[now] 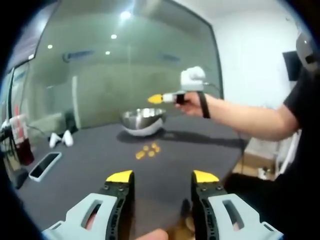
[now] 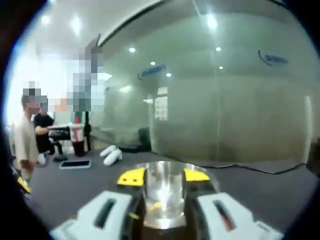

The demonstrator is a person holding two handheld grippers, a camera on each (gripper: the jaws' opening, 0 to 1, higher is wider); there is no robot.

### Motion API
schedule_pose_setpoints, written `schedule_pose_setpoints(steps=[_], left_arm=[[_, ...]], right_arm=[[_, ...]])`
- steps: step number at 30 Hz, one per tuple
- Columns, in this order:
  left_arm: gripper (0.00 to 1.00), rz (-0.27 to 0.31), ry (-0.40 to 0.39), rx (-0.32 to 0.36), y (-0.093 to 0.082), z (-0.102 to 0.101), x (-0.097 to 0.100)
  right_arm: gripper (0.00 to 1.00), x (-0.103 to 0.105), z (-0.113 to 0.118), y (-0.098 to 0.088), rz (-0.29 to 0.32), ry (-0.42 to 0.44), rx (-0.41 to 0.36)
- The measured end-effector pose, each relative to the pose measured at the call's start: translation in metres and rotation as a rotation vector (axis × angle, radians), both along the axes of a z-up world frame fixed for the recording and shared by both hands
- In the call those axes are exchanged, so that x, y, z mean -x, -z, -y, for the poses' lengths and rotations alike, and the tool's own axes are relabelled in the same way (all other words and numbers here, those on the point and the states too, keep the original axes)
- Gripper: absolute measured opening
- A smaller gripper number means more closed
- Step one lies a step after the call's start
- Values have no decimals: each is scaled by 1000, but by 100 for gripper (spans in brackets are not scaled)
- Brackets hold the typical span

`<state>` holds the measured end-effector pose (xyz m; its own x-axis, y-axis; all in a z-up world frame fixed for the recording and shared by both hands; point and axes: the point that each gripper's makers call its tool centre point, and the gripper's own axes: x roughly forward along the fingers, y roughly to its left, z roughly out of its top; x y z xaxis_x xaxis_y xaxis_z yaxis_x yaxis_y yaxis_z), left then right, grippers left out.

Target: Pick up the QQ candy scattered on the table and place it into the stainless steel bowl on the table

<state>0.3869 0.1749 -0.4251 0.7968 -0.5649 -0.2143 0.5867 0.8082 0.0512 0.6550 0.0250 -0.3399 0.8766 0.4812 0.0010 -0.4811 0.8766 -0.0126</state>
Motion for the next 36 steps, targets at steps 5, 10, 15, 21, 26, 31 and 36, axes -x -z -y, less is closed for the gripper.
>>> schedule_pose_setpoints(steps=[5, 10, 15, 21, 26, 31, 36], left_arm=[[47, -19, -27, 30, -1, -7, -1], [47, 10, -39, -26, -1, -14, -2], [47, 8, -27, -31, 1, -12, -3], [47, 8, -27, -2, 0, -12, -4], [47, 7, -26, 7, 1, -11, -5], [47, 17, -19, 7, -2, -9, -4], [47, 10, -28, -2, 0, -11, -5]], right_arm=[[28, 18, -2, -4, 17, -52, 12], [28, 46, -1, -12, 98, -129, 26], [28, 71, 17, -12, 118, -138, -19], [24, 100, 31, 14, 80, -171, -3], [24, 120, 30, 29, 80, -225, 73], [24, 133, 25, 50, 30, -293, 78], [22, 135, 25, 55, 49, -294, 114]])
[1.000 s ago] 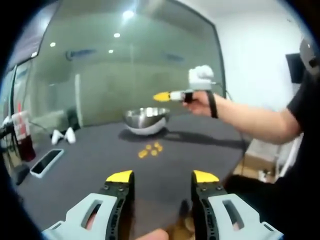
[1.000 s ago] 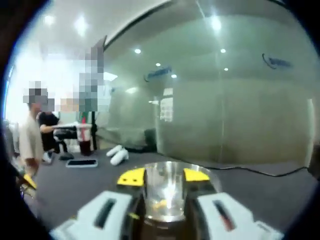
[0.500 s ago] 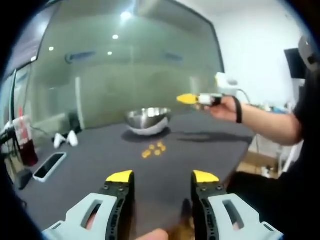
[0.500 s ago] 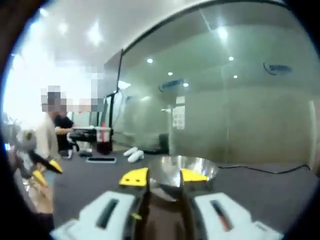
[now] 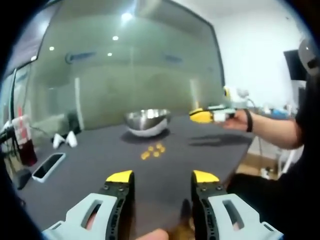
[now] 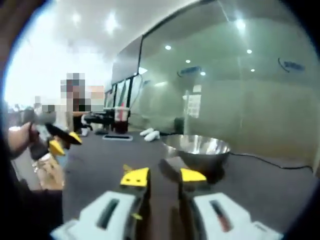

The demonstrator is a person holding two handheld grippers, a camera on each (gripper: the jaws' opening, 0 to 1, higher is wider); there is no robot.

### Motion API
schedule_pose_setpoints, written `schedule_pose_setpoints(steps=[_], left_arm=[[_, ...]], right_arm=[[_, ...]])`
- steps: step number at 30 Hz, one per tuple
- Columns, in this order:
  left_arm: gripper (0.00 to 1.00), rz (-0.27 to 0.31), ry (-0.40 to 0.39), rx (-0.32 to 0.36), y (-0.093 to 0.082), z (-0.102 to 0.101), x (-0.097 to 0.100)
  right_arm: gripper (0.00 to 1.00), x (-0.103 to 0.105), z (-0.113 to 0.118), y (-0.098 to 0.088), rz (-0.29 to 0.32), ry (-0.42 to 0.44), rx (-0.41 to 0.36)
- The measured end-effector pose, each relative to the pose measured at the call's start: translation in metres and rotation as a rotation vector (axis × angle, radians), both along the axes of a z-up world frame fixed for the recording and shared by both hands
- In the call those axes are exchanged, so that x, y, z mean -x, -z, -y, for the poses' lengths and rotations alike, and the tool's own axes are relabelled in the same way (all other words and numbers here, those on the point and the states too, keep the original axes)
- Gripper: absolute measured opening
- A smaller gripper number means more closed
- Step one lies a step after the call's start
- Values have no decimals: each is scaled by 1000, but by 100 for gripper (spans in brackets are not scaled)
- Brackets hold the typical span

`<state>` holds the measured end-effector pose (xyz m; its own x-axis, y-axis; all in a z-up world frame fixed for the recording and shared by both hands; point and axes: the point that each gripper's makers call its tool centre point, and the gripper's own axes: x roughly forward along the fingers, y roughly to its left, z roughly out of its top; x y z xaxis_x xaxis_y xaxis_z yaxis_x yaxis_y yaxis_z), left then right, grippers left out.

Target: Pick up the QQ candy scattered on the table and place it into the stainless steel bowl on the table

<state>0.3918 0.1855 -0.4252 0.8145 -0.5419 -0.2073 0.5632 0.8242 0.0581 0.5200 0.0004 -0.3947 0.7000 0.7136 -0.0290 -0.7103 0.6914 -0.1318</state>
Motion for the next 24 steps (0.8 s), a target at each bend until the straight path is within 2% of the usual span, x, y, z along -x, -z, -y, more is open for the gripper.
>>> schedule_pose_setpoints(steps=[6, 8, 10, 12, 17, 24], left_arm=[[47, -2, -6, 0, 1, -3, -1], [47, -1, -7, -1, 1, -3, -1], [47, -3, -10, 3, 2, -4, -2], [47, -8, -14, 1, 4, -6, -2], [47, -16, -19, 2, 7, -9, -3], [47, -17, -27, 9, 8, -14, -1]], right_arm=[[22, -4, -7, 8, -32, -16, 12], [22, -7, -12, 15, -60, -35, 21], [23, -4, -22, 31, -122, -79, 60], [23, -6, -27, 35, -115, -83, 73], [22, -12, -42, 49, -166, -95, 118], [22, -20, -68, 58, -204, -110, 160]])
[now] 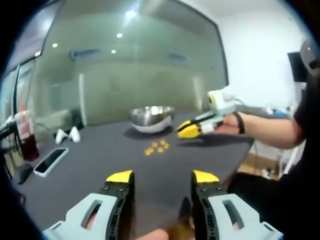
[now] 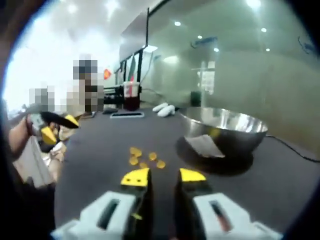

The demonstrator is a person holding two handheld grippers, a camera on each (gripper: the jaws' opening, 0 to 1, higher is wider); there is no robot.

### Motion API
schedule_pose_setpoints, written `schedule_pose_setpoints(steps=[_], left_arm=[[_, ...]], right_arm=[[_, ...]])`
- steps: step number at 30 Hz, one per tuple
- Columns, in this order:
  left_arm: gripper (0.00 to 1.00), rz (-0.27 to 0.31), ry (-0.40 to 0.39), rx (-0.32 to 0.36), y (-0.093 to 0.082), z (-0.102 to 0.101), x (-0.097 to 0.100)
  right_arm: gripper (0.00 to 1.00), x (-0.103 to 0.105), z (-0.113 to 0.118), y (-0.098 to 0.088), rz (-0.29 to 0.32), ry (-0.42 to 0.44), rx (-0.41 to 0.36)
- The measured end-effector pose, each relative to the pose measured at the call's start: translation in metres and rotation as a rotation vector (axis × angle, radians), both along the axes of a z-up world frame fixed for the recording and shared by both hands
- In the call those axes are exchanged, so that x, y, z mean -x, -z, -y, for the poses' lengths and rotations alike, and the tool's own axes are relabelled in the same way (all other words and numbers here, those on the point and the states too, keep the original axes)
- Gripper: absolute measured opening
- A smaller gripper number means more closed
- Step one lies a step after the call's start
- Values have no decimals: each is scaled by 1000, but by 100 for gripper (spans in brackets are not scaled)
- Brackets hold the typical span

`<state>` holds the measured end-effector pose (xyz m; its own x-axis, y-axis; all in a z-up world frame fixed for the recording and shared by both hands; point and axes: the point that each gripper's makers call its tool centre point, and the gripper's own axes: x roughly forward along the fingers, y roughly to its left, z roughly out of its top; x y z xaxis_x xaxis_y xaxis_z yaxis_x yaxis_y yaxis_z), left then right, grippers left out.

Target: Pick up the QQ candy scattered on the table and place it into the stainless steel bowl on the table

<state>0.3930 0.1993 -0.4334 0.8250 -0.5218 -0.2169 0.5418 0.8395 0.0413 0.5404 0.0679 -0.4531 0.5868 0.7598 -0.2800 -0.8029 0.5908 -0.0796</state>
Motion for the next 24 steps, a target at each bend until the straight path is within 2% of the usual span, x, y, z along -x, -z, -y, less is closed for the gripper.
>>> schedule_pose_setpoints(steps=[2, 12, 19, 24], left_arm=[[47, 0, -3, 2, 0, -2, 1], [47, -4, -19, 11, 3, -12, 3], [47, -7, -34, 16, 5, -20, 3], [47, -9, -40, 20, 6, -23, 4]], right_arm=[[22, -11, -5, 3, -7, -7, 13], [21, -23, -28, 14, -29, -17, 44], [17, -25, -36, 23, -35, -17, 71], [14, -25, -38, 23, -44, -19, 69]])
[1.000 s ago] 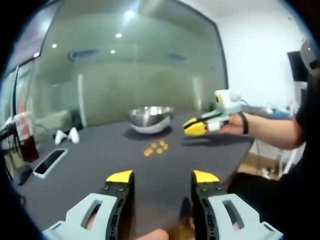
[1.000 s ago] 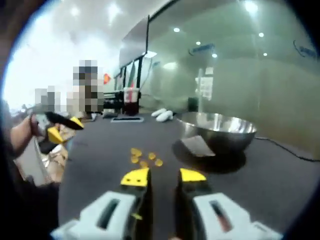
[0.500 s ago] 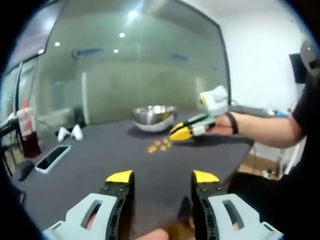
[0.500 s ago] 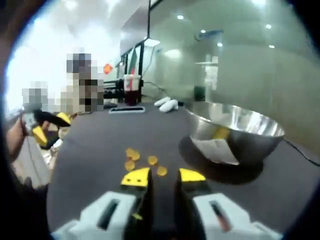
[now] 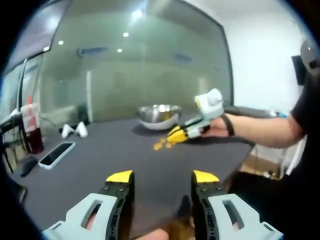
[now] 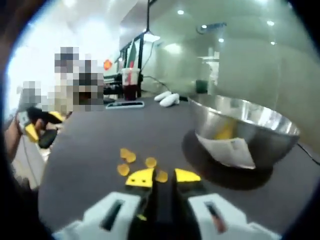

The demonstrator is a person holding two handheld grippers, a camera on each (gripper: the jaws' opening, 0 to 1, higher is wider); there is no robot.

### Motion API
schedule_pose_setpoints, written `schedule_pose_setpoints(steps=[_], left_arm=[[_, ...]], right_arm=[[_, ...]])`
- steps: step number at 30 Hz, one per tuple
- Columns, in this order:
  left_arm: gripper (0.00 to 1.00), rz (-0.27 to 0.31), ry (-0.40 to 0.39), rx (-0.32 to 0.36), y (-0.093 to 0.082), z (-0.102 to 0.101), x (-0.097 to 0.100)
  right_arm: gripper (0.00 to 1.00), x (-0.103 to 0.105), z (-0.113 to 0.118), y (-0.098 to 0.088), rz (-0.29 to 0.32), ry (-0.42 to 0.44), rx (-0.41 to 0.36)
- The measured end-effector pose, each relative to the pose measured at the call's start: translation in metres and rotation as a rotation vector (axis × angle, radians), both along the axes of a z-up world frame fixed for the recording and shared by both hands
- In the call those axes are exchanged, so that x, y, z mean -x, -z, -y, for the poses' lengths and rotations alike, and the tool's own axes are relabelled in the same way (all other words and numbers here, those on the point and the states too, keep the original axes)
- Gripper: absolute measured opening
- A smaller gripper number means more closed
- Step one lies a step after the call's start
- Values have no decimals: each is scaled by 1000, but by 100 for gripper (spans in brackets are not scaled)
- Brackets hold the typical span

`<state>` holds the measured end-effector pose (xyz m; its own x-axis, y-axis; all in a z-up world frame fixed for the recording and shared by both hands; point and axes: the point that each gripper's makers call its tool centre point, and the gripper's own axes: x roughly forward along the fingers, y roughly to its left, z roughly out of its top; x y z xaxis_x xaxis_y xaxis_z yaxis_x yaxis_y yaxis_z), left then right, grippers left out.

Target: Pick up the QQ candy scattered on the table and place it into the stainless steel bowl on the table

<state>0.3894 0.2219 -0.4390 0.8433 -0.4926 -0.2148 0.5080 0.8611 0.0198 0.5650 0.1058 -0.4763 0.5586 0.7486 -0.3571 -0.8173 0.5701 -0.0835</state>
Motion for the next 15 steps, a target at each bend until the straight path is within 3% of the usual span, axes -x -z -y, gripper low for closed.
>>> schedule_pose_setpoints(steps=[2, 15], left_arm=[[47, 0, 0, -1, 0, 0, 0], [47, -2, 4, 1, 0, 3, -1]], right_arm=[[11, 0, 0, 0, 2, 3, 9], [10, 1, 1, -5, 19, 9, 7]])
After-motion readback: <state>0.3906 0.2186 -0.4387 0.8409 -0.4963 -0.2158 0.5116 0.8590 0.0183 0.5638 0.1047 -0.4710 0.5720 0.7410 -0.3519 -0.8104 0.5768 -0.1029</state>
